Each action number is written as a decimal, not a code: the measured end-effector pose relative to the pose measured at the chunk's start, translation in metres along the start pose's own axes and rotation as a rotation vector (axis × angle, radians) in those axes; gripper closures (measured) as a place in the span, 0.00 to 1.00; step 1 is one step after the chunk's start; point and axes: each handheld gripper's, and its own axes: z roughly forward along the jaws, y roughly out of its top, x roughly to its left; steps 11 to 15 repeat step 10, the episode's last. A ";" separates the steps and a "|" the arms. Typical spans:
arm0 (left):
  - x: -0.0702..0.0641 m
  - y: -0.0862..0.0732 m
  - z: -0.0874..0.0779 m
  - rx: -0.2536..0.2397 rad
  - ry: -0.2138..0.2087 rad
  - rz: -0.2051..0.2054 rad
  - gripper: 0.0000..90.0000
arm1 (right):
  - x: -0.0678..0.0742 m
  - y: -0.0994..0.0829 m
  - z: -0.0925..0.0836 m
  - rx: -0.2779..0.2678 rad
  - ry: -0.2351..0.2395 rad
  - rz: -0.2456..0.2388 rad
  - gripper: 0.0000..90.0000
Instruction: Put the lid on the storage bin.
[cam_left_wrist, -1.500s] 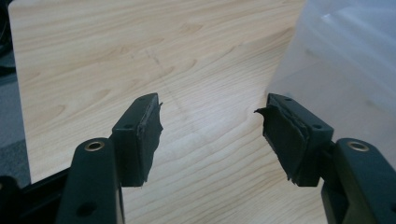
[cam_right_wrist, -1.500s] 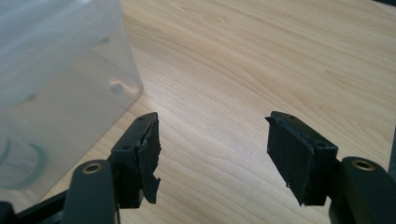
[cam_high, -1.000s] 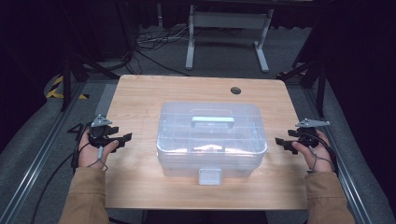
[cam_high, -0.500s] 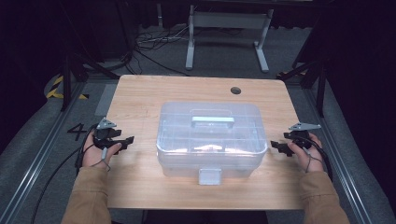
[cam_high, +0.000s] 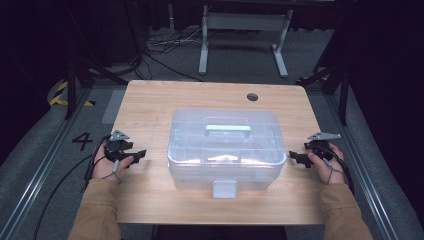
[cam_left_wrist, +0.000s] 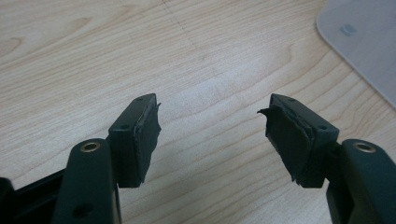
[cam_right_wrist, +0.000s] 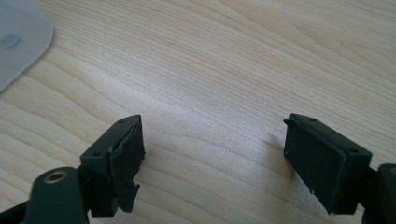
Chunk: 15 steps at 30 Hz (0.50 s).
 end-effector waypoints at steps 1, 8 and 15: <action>0.000 0.000 0.001 -0.001 -0.006 -0.005 0.39 | 0.000 -0.001 0.000 -0.003 -0.001 0.001 0.21; 0.000 0.000 0.001 -0.006 -0.009 -0.006 0.40 | 0.000 -0.002 0.001 -0.017 -0.001 0.007 0.20; 0.000 0.000 0.001 -0.005 -0.010 -0.006 0.40 | 0.000 -0.002 0.001 -0.018 -0.001 0.006 0.20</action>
